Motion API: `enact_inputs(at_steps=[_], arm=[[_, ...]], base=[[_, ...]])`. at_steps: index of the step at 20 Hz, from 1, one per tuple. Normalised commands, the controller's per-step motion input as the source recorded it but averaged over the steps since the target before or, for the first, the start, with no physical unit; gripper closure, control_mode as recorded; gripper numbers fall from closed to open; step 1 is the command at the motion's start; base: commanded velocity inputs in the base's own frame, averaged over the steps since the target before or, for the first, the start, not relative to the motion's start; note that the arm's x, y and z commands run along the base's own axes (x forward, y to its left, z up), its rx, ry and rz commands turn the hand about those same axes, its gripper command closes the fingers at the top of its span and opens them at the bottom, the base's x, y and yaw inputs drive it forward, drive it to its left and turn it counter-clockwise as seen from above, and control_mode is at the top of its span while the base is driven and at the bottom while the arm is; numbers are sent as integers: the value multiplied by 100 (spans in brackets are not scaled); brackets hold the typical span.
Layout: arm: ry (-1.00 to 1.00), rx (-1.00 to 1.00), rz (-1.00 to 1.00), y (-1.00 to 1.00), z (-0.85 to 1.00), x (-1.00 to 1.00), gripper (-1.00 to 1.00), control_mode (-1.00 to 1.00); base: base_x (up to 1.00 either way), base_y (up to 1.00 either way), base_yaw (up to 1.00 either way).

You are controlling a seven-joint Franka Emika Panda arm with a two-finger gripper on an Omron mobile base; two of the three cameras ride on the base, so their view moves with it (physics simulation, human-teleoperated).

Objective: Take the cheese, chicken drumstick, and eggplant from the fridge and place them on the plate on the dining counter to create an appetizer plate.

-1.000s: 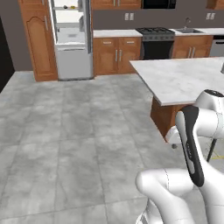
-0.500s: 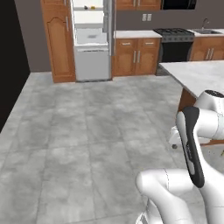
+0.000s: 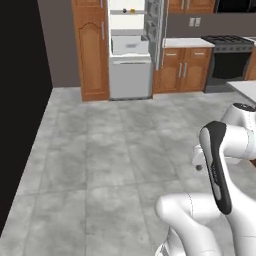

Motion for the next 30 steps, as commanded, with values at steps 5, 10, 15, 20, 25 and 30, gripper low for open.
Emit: enact_inputs(at_steps=[5,10,15,20,25,30], arm=[[0,0,0,0,0,0,-100,100],[0,0,0,0,0,0,-100,100],[0,0,0,0,0,0,-100,100],[0,0,0,0,0,0,-100,100],[0,0,0,0,0,0,-100,100],[0,0,0,0,0,0,-100,100]], base=[[100,11,5],[100,-23,3],[100,-27,4],[100,-25,5],[100,-32,5],[100,-51,4]])
